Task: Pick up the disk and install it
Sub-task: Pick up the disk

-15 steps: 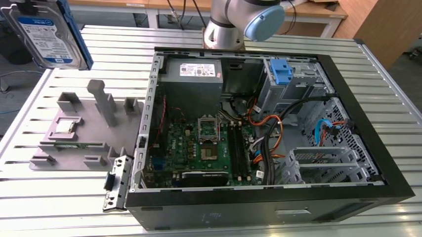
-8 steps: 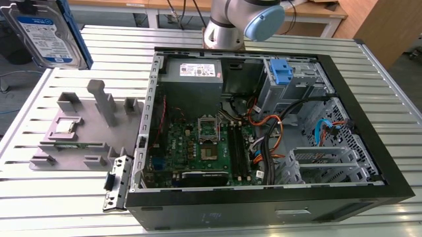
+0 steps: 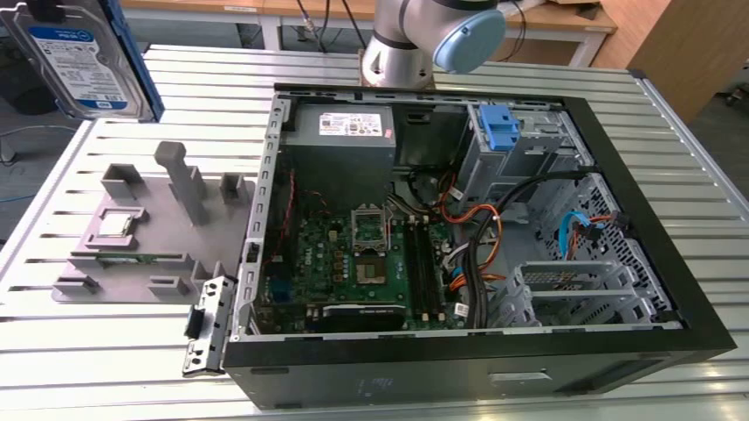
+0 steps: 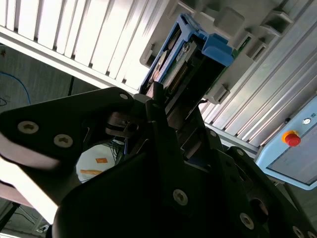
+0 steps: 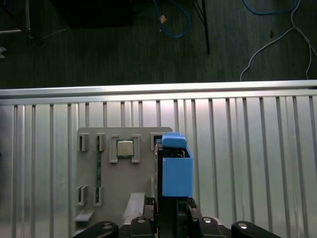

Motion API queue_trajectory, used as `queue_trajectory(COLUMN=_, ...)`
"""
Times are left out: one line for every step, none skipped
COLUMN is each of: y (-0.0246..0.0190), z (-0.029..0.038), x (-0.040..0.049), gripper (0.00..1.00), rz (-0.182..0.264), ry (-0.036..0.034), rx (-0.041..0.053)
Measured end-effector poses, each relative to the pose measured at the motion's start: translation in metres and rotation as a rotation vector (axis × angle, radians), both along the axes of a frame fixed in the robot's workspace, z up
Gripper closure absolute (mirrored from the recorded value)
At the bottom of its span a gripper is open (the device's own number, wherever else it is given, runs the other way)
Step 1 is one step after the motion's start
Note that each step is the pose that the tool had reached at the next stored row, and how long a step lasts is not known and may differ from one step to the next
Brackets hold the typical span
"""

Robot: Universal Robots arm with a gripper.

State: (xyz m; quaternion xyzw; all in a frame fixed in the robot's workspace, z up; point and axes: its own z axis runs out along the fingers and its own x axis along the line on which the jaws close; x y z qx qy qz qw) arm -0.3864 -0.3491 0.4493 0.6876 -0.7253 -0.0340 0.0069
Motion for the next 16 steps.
queue_trajectory(y=0.0000, z=0.0005, x=0.0000, gripper=0.65, rz=0.000, ry=0.0000, rx=0.0000)
queue_trajectory(y=0.0000, z=0.0011, x=0.0000, gripper=0.65, rz=0.000, ry=0.0000, rx=0.0000)
queue_trajectory(y=0.0000, z=0.0016, x=0.0000, gripper=0.65, rz=0.000, ry=0.0000, rx=0.0001)
queue_trajectory(y=0.0000, z=0.0021, x=0.0000, gripper=0.65, rz=0.000, ry=0.0000, rx=0.0000)
queue_trajectory(y=0.0000, z=0.0027, x=0.0000, gripper=0.65, rz=0.000, ry=0.0000, rx=0.0000)
queue_trajectory(y=0.0000, z=0.0031, x=0.0000, gripper=0.65, rz=0.000, ry=0.0000, rx=0.0000)
queue_trajectory(y=0.0000, z=0.0035, x=0.0000, gripper=0.65, rz=0.000, ry=0.0000, rx=0.0000)
queue_trajectory(y=0.0000, z=0.0040, x=0.0000, gripper=0.65, rz=0.000, ry=-0.0001, rx=0.0000)
queue_trajectory(y=0.0000, z=0.0046, x=0.0000, gripper=0.65, rz=0.000, ry=-0.0001, rx=0.0001)
queue_trajectory(y=0.0000, z=0.0054, x=0.0000, gripper=0.65, rz=0.000, ry=0.0000, rx=0.0000)
queue_trajectory(y=0.0000, z=0.0063, x=0.0000, gripper=0.65, rz=0.000, ry=0.0001, rx=0.0000)
queue_trajectory(y=0.0000, z=0.0071, x=0.0000, gripper=0.65, rz=0.000, ry=0.0000, rx=0.0000)
queue_trajectory(y=0.0000, z=0.0080, x=0.0000, gripper=0.65, rz=0.000, ry=0.0000, rx=0.0000)
queue_trajectory(y=0.0000, z=0.0087, x=0.0000, gripper=0.65, rz=0.000, ry=0.0000, rx=0.0000)
queue_trajectory(y=0.0000, z=0.0094, x=0.0000, gripper=0.65, rz=0.000, ry=-0.0001, rx=0.0001)
queue_trajectory(y=0.0000, z=0.0102, x=0.0000, gripper=0.65, rz=0.000, ry=0.0000, rx=0.0000)
